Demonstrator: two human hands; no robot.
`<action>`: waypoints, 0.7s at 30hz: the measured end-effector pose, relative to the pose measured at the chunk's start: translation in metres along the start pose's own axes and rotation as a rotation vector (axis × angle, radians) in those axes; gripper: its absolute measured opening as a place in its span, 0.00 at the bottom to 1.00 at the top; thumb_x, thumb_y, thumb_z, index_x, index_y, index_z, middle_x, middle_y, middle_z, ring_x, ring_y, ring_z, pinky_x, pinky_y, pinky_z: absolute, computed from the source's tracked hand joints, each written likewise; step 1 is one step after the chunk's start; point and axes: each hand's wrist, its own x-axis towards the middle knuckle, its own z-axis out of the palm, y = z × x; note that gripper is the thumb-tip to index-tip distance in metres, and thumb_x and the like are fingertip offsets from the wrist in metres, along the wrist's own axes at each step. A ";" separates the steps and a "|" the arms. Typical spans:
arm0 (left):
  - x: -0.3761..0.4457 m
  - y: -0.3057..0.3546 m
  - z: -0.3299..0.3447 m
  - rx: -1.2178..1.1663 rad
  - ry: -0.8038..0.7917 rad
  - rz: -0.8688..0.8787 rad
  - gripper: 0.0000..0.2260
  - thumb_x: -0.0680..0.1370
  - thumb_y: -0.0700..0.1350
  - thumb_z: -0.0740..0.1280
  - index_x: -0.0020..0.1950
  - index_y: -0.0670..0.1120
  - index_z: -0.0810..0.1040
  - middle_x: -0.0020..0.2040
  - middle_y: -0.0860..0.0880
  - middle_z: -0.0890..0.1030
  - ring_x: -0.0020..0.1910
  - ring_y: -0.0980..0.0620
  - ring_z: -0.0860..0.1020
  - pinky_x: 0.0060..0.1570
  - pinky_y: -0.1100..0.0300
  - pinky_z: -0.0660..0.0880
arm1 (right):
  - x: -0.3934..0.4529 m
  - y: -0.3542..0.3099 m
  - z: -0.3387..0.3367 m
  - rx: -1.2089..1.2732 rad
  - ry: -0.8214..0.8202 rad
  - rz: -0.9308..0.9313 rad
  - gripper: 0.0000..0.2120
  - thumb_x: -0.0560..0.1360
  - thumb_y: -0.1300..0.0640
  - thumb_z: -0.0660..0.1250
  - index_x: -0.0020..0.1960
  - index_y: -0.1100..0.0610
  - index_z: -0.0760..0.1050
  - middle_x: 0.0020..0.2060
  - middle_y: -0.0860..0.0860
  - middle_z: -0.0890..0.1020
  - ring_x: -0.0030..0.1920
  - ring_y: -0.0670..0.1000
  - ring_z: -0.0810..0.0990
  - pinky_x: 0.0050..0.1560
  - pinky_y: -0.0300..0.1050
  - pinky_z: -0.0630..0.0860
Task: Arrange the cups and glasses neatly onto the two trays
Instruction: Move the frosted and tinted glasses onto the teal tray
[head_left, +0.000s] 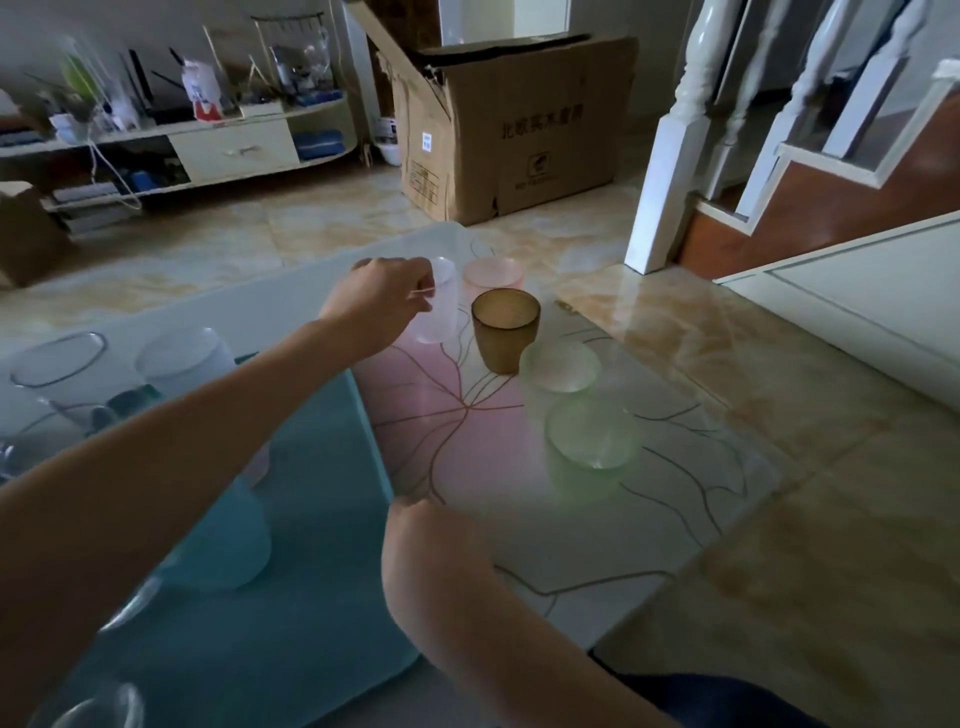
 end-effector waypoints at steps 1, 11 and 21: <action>-0.009 0.002 -0.014 -0.021 0.010 0.018 0.05 0.76 0.42 0.68 0.50 0.44 0.77 0.50 0.44 0.82 0.49 0.44 0.79 0.49 0.49 0.77 | -0.001 0.003 -0.001 -0.020 -0.001 -0.028 0.16 0.76 0.69 0.57 0.63 0.63 0.69 0.59 0.59 0.77 0.60 0.59 0.77 0.55 0.50 0.74; -0.185 0.008 -0.137 0.040 0.004 0.183 0.06 0.72 0.45 0.69 0.47 0.45 0.79 0.41 0.48 0.82 0.42 0.46 0.79 0.43 0.57 0.72 | -0.012 -0.003 -0.009 -0.122 0.027 -0.033 0.14 0.78 0.62 0.58 0.63 0.61 0.71 0.59 0.57 0.77 0.59 0.58 0.77 0.57 0.49 0.73; -0.305 0.005 -0.133 0.013 -0.296 0.181 0.06 0.72 0.55 0.60 0.44 0.55 0.72 0.39 0.57 0.81 0.43 0.52 0.78 0.52 0.67 0.69 | -0.017 -0.005 -0.010 -0.128 0.069 -0.012 0.15 0.78 0.59 0.59 0.63 0.58 0.73 0.59 0.57 0.77 0.58 0.59 0.77 0.53 0.47 0.73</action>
